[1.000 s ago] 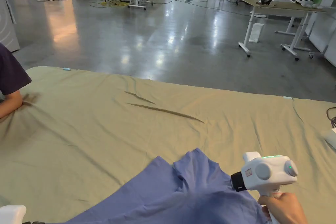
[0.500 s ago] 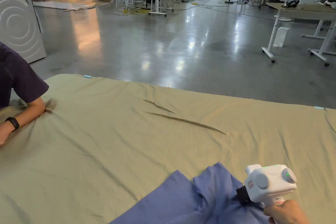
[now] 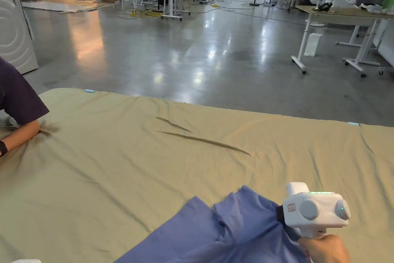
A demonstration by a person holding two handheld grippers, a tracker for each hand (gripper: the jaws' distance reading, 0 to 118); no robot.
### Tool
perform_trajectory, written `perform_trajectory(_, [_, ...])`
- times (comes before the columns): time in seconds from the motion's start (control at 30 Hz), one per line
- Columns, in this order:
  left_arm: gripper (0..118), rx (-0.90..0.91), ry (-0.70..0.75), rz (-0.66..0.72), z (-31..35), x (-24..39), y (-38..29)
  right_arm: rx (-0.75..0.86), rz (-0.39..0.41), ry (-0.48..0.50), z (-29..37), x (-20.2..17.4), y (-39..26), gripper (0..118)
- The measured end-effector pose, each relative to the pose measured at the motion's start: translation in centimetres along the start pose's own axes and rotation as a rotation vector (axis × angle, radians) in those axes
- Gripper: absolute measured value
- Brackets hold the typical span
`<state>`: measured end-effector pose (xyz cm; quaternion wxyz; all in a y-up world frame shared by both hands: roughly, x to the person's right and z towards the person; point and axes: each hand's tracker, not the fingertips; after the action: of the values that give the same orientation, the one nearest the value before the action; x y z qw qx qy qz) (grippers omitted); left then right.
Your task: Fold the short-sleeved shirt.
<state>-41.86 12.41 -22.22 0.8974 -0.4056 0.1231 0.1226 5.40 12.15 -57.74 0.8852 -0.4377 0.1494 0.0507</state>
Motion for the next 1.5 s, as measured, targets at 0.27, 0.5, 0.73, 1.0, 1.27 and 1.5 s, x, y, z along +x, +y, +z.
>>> perform_trajectory(0.27, [5, 0.119, -0.027, -0.004, 2.4, 0.8, 2.4, 0.25, 0.029, -0.005, 12.6, 0.0, 0.9, 0])
perform_trajectory(0.5, [5, 0.269, -0.103, -0.023, 6.4, 3.2, 8.6, 0.473, 0.047, -0.09, 25.7, 1.6, 3.3, 0])
perform_trajectory(0.73, [5, 0.437, -0.151, -0.111, 11.7, 7.7, 17.8, 0.658, -0.005, -0.167, 37.6, 4.0, 5.6, 0])
perform_trajectory(1.0, [5, 0.555, -0.163, -0.154, 18.7, 12.2, 27.9, 0.761, -0.051, -0.259, 45.4, 5.5, 8.1, 0])
perform_trajectory(1.27, [5, 0.578, -0.156, -0.158, 21.3, 13.7, 34.9, 0.788, -0.073, -0.283, 47.2, 5.3, 11.4, 0])
perform_trajectory(1.5, [5, 0.556, -0.124, -0.17, 19.1, 14.4, 38.7, 0.779, -0.076, -0.301, 44.6, 5.3, 15.7, 0])
